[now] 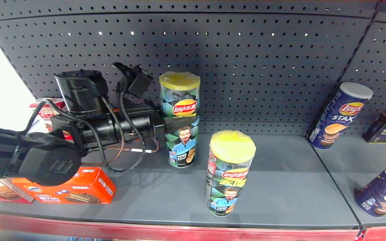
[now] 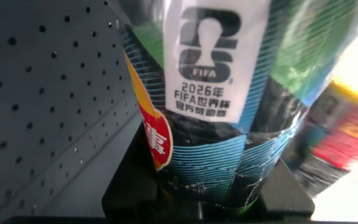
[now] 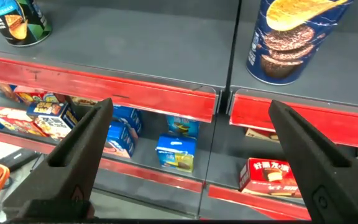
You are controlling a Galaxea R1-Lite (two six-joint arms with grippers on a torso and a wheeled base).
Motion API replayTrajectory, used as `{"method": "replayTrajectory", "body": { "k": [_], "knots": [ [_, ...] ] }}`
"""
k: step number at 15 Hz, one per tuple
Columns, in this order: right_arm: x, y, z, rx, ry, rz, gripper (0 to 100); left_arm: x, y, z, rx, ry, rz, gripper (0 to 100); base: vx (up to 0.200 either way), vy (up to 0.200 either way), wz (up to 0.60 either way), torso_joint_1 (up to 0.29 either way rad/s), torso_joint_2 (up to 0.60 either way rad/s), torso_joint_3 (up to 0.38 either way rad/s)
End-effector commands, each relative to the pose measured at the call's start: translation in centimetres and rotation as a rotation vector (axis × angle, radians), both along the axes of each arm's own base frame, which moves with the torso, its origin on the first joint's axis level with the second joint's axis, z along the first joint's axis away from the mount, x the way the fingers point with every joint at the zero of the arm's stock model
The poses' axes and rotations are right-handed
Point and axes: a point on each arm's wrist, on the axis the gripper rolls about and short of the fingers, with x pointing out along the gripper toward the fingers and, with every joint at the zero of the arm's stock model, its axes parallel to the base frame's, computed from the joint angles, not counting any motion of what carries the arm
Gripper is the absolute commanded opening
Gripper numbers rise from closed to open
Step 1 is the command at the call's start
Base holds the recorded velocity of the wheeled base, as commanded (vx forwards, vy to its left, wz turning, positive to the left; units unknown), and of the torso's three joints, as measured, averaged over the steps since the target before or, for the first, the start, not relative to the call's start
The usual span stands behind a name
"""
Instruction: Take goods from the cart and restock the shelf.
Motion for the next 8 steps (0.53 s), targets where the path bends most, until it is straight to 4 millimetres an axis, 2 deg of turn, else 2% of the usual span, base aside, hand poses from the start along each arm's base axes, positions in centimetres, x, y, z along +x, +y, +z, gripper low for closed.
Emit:
{"method": "replayTrajectory", "body": {
  "k": [1,4,5,6,8],
  "knots": [
    [0.0,0.0,0.0,0.0,0.006,0.0,100,3.1,-1.6,-1.9,0.011,0.025,-0.011,0,0.0,0.0,0.0,0.0,0.0,0.0],
    [0.0,0.0,0.0,-0.002,0.005,0.0,100,5.8,-3.2,-2.7,0.003,0.003,-0.02,0,0.0,0.0,0.0,0.0,0.0,0.0],
    [0.0,0.0,0.0,-0.002,0.005,0.0,100,5.8,-3.2,-2.7,0.003,0.003,-0.02,0,0.0,0.0,0.0,0.0,0.0,0.0],
    [0.0,0.0,0.0,-0.001,0.004,0.0,100,7.3,-4.0,-3.0,-0.013,-0.039,-0.026,0,0.0,0.0,0.0,0.0,0.0,0.0],
    [0.0,0.0,0.0,-0.002,0.005,0.0,100,8.2,-4.6,-3.6,-0.027,-0.067,-0.034,0,0.0,0.0,0.0,0.0,0.0,0.0]
  ]
}}
